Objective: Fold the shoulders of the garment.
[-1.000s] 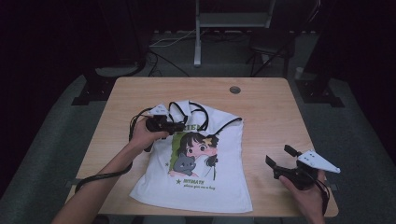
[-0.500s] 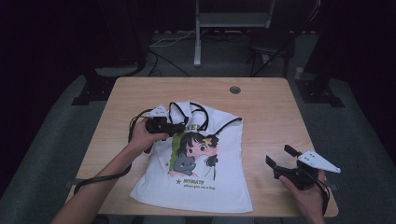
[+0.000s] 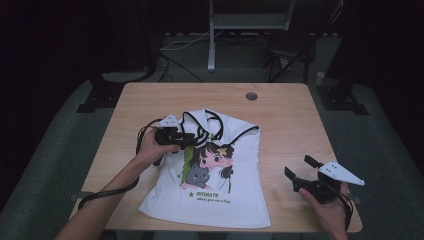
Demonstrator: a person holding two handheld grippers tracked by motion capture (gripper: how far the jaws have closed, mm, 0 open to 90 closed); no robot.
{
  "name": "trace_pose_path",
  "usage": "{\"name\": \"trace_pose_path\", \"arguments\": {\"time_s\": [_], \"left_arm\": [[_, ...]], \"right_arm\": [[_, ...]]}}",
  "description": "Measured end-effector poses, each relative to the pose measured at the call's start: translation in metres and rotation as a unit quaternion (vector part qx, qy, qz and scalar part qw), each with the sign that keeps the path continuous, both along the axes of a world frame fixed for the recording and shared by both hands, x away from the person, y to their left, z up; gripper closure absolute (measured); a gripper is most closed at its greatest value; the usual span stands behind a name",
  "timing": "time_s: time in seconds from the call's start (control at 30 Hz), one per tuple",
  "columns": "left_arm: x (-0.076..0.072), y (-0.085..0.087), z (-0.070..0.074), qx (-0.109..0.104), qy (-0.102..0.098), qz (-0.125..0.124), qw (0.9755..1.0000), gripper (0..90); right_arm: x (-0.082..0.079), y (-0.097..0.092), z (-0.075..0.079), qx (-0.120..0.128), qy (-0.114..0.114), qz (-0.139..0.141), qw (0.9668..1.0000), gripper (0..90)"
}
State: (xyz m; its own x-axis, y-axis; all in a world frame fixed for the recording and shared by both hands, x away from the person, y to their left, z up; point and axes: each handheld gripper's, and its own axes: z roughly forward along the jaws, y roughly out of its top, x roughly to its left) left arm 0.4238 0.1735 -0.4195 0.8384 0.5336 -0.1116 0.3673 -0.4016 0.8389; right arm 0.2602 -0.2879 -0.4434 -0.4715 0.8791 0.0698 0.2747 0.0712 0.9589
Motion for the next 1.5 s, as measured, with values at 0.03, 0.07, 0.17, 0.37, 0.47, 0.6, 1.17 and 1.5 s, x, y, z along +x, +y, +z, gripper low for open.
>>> {"name": "trace_pose_path", "arguments": {"time_s": [0.03,0.07,0.17,0.37,0.47,0.6,1.17,1.5], "left_arm": [[0.001,-0.001,0.002,0.003,-0.005,0.001,1.0,61.5],[0.002,-0.003,0.003,0.01,-0.012,0.001,0.9999,59.1],[0.006,-0.01,0.008,0.022,-0.021,0.003,0.9995,51.2],[0.019,-0.027,0.015,0.062,-0.048,-0.001,0.9969,46.3],[0.025,-0.036,0.015,0.084,-0.06,-0.012,0.9946,45.6],[0.03,-0.045,0.012,0.1,-0.056,-0.03,0.993,45.1],[0.042,-0.062,-0.002,0.17,-0.058,-0.093,0.9794,60.7],[0.044,-0.065,-0.006,0.183,-0.053,-0.104,0.9762,85.0]], "right_arm": [[0.0,0.0,0.0,0.0,0.001,0.0,1.0,13.4],[0.0,0.0,0.0,0.0,0.001,0.0,1.0,13.4],[0.0,0.0,0.0,-0.003,0.001,0.001,1.0,13.4],[0.0,0.0,0.0,-0.002,0.0,0.0,1.0,13.4],[0.0,0.001,0.0,-0.001,0.0,0.0,1.0,13.4],[0.0,0.0,0.0,0.0,0.001,0.0,1.0,13.4],[0.0,0.0,0.0,0.001,0.0,0.001,1.0,13.4],[0.0,0.0,0.0,0.001,-0.001,0.001,1.0,13.4]]}}
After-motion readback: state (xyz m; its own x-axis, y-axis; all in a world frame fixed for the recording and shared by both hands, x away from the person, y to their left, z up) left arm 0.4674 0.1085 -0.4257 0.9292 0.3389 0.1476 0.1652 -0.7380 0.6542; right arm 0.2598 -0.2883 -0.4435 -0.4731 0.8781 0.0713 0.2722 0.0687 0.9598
